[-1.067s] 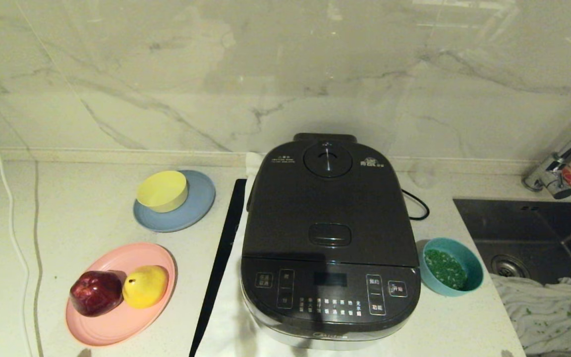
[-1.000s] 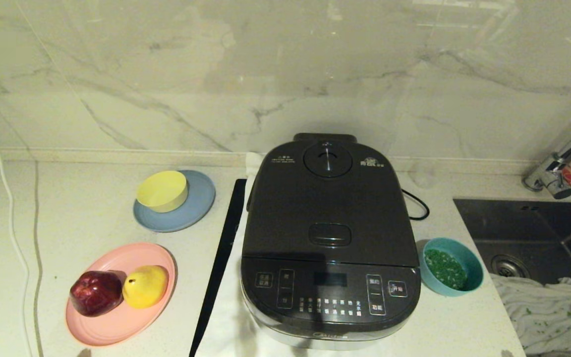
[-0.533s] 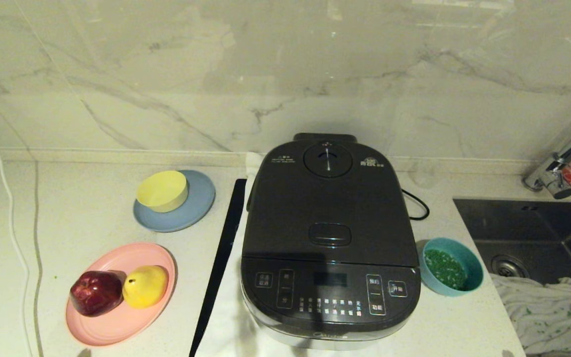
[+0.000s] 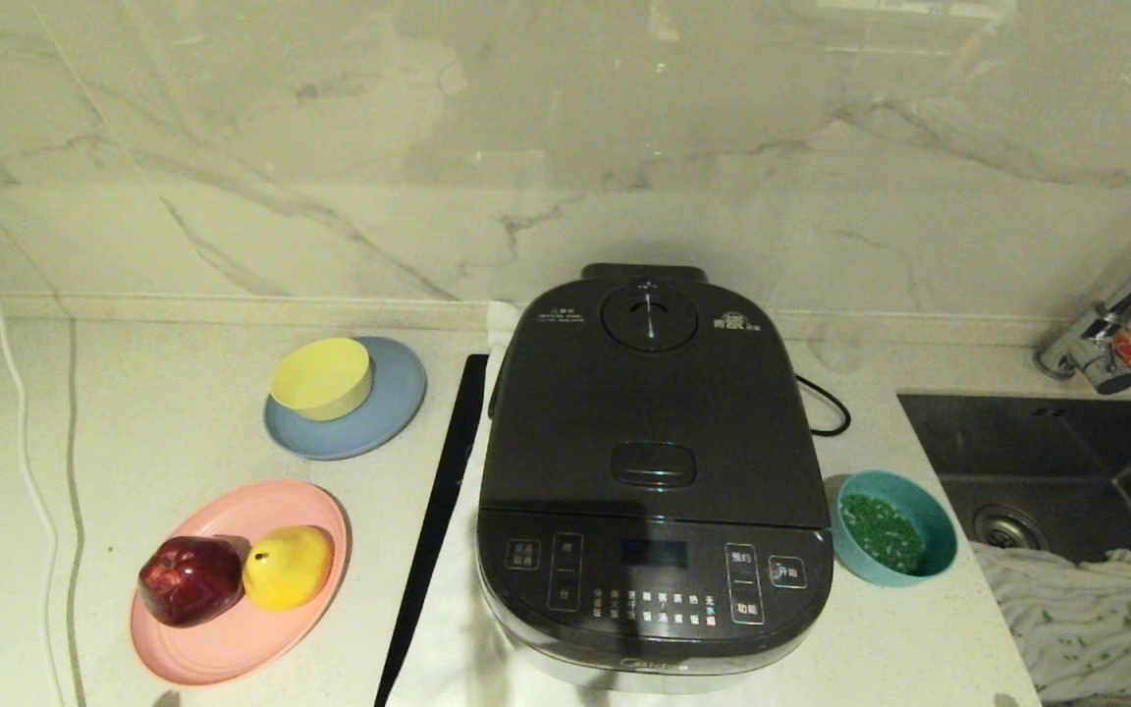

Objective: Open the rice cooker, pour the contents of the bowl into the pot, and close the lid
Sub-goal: Open the rice cooker

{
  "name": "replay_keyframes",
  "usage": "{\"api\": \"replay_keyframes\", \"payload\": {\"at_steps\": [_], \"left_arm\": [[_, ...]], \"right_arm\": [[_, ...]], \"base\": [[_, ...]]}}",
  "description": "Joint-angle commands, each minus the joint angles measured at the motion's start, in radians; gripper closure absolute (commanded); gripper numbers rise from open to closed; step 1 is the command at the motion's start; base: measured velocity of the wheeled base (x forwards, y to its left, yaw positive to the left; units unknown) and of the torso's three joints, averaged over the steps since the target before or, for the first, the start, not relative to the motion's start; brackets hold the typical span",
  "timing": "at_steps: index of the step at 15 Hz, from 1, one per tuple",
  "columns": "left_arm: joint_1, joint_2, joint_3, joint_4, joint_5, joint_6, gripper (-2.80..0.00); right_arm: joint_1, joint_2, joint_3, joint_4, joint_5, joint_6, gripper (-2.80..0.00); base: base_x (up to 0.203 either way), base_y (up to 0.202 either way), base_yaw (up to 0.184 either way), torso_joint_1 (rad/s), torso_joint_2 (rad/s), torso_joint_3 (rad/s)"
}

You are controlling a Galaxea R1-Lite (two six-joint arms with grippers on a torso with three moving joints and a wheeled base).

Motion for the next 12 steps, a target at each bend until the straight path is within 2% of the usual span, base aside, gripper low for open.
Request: {"api": "replay_keyframes", "payload": {"at_steps": [1,2,4,7,9,12], "left_arm": [[0.001,0.0,0.007,0.006,0.0,-0.001,0.0],[0.006,0.002,0.004,0.013,0.001,0.009,0.0],[0.007,0.003,0.002,0.021,-0.011,0.093,0.0],[0.007,0.035,-0.04,0.022,-0.022,0.095,0.0],[0.007,0.128,-0.162,0.027,-0.044,0.054,0.0],[0.006,0.369,-0.36,0.02,-0.061,-0.024,0.0]], "right_arm": [[0.0,0.0,0.002,0.0,0.0,-0.001,0.0],[0.0,0.0,0.002,0.0,0.0,0.0,0.0],[0.0,0.0,0.002,0.0,0.0,-0.001,0.0],[0.0,0.0,0.002,0.0,0.0,0.0,0.0],[0.0,0.0,0.002,0.0,0.0,-0.001,0.0],[0.0,0.0,0.002,0.0,0.0,0.0,0.0]], "base": [[0.0,0.0,0.0,0.0,0.0,0.0],[0.0,0.0,0.0,0.0,0.0,0.0],[0.0,0.0,0.0,0.0,0.0,0.0],[0.0,0.0,0.0,0.0,0.0,0.0],[0.0,0.0,0.0,0.0,0.0,0.0],[0.0,0.0,0.0,0.0,0.0,0.0]]}}
